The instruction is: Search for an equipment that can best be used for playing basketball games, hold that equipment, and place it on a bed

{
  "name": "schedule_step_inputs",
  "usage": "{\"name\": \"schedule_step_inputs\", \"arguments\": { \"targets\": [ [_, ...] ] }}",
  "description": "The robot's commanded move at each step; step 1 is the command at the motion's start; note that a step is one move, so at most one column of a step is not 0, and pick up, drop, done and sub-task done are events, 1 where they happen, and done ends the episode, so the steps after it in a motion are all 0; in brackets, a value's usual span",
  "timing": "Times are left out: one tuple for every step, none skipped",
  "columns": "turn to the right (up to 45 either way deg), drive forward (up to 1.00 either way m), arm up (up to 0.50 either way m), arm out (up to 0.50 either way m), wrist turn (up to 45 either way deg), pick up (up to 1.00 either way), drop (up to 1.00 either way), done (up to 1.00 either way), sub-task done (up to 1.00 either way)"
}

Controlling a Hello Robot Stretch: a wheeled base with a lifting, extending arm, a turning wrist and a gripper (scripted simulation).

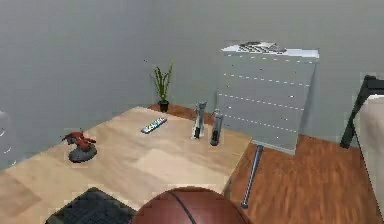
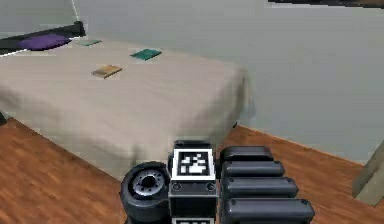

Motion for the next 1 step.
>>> {"name": "schedule_step_inputs", "arguments": {
  "targets": [
    [36.0,0.0,0.0,0.0,0.0,0.0,0.0,0.0,0.0]
  ]
}}
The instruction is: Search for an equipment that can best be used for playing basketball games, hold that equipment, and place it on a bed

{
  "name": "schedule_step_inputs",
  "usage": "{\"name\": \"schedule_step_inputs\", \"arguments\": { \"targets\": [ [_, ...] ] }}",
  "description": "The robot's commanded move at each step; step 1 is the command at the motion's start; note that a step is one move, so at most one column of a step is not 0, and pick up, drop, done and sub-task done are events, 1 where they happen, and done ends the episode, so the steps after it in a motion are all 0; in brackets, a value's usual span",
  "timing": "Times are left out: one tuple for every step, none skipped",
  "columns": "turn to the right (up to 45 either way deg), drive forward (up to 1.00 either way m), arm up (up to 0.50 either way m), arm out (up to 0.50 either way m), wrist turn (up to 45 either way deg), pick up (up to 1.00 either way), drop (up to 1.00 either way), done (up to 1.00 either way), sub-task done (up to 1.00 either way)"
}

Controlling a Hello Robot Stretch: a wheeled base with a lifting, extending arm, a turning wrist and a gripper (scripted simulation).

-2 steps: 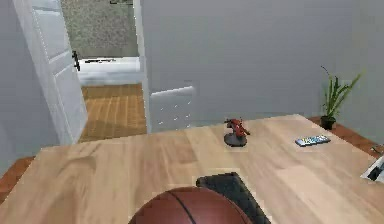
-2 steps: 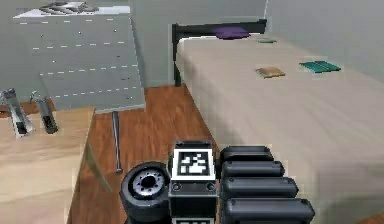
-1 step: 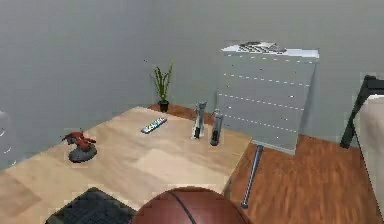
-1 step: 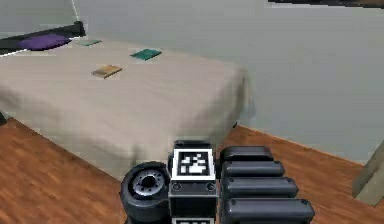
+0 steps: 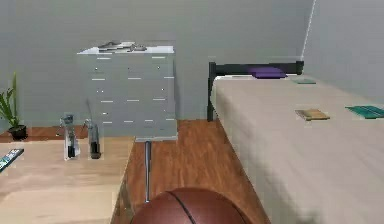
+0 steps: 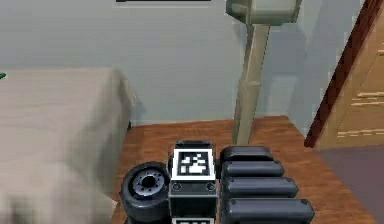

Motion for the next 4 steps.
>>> {"name": "schedule_step_inputs", "arguments": {
  "targets": [
    [0.0,1.0,0.0,0.0,0.0,0.0,0.0,0.0,0.0],
    [6.0,0.0,0.0,0.0,0.0,0.0,0.0,0.0,0.0],
    [0.0,0.65,0.0,0.0,0.0,0.0,0.0,0.0,0.0],
    [-45.0,0.0,0.0,0.0,0.0,0.0,0.0,0.0,0.0]
  ]
}}
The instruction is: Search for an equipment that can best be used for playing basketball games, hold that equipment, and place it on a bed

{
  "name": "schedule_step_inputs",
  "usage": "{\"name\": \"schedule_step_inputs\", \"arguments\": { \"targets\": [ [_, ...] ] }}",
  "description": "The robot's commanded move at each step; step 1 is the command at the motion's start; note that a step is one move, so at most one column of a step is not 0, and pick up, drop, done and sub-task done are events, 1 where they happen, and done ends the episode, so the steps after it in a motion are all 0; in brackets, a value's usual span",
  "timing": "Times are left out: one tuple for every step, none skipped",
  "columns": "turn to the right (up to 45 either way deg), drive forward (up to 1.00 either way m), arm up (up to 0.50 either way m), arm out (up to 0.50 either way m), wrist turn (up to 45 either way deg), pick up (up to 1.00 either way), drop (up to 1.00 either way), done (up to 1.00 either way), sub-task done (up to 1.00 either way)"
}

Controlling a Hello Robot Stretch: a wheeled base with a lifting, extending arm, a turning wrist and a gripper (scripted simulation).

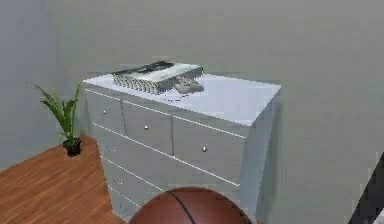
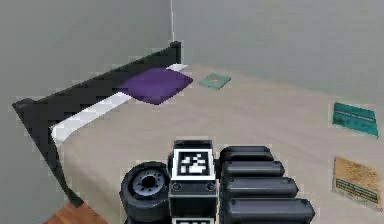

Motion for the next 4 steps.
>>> {"name": "schedule_step_inputs", "arguments": {
  "targets": [
    [-45.0,0.0,0.0,0.0,0.0,0.0,0.0,0.0,0.0],
    [-24.0,0.0,0.0,0.0,0.0,0.0,0.0,0.0,0.0],
    [45.0,0.0,0.0,0.0,0.0,0.0,0.0,0.0,0.0],
    [45.0,0.0,0.0,0.0,0.0,0.0,0.0,0.0,0.0]
  ]
}}
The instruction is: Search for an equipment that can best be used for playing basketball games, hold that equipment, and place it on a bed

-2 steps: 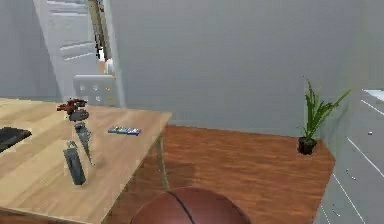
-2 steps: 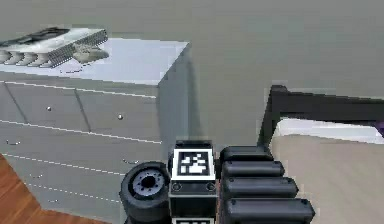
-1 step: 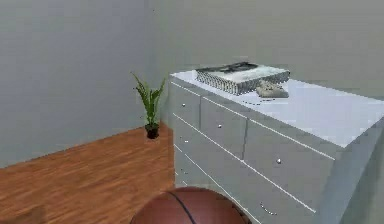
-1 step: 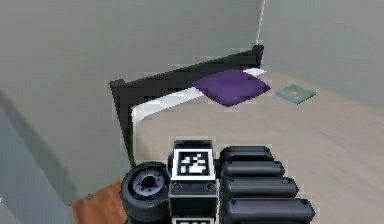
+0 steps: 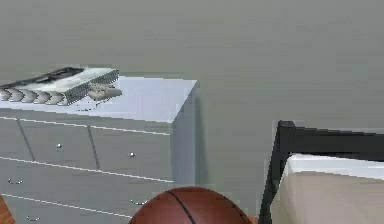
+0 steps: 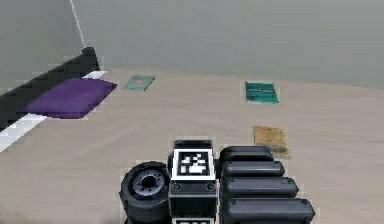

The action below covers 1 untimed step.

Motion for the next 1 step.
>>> {"name": "schedule_step_inputs", "arguments": {
  "targets": [
    [21.0,0.0,0.0,0.0,0.0,0.0,0.0,0.0,0.0]
  ]
}}
